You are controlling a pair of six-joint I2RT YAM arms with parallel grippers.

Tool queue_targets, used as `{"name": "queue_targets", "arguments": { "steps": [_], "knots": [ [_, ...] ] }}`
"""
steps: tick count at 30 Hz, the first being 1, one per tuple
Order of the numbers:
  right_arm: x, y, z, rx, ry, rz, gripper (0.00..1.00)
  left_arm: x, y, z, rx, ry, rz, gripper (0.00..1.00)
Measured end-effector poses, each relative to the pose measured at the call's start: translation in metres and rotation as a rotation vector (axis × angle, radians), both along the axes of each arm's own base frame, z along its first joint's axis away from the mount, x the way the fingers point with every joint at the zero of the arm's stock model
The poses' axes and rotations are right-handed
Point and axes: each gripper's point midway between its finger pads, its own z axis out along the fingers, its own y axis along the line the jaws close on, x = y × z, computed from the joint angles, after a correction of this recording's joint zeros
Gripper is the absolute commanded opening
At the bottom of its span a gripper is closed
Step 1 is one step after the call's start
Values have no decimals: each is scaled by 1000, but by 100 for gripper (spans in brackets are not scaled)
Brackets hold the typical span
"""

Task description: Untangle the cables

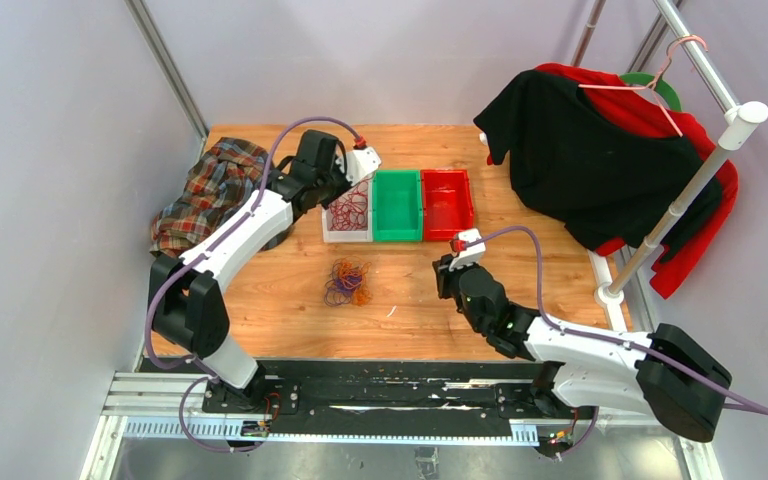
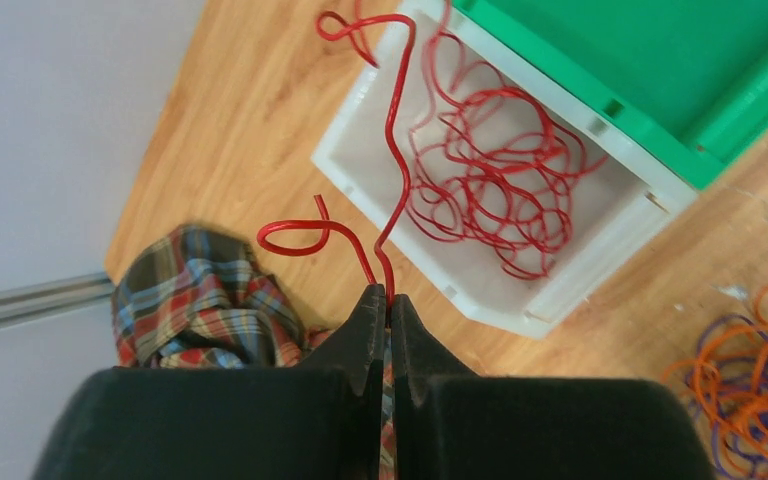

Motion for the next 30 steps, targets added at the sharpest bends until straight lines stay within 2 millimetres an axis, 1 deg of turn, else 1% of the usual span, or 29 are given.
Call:
{"name": "queue_targets", "arguments": {
  "steps": [4, 9, 11, 13, 15, 18, 21, 24, 28, 30],
  "knots": [
    [3, -2, -3, -9, 9, -8, 11, -18, -2, -16, 8, 97, -45, 1],
    [4, 1, -1, -8, 11, 0, 11, -39, 1, -36, 26, 193, -68, 0],
    [4, 2, -2, -10, 16, 5, 11, -56, 7, -51, 40, 241, -77, 1],
    [6, 1, -4, -13, 21, 4, 13, -75, 14, -60, 50, 283, -87, 1],
    [10, 0, -5, -16, 28, -4, 14, -90, 18, -61, 49, 304, -100, 1],
    [20, 6, -5, -15, 43, 2, 15, -104, 21, -52, 32, 302, -116, 1],
    [38, 17, 4, 5, 52, 6, 18, -105, 19, -46, 17, 285, -125, 0],
    [58, 33, 18, 41, 48, 18, 19, -102, 16, -51, 15, 299, -129, 0],
    [94, 62, 46, 106, 26, 42, 20, -82, 2, -58, 6, 339, -132, 0],
    [120, 78, 60, 149, 17, 52, 19, -75, -4, -62, -3, 353, -135, 0]
  ]
}}
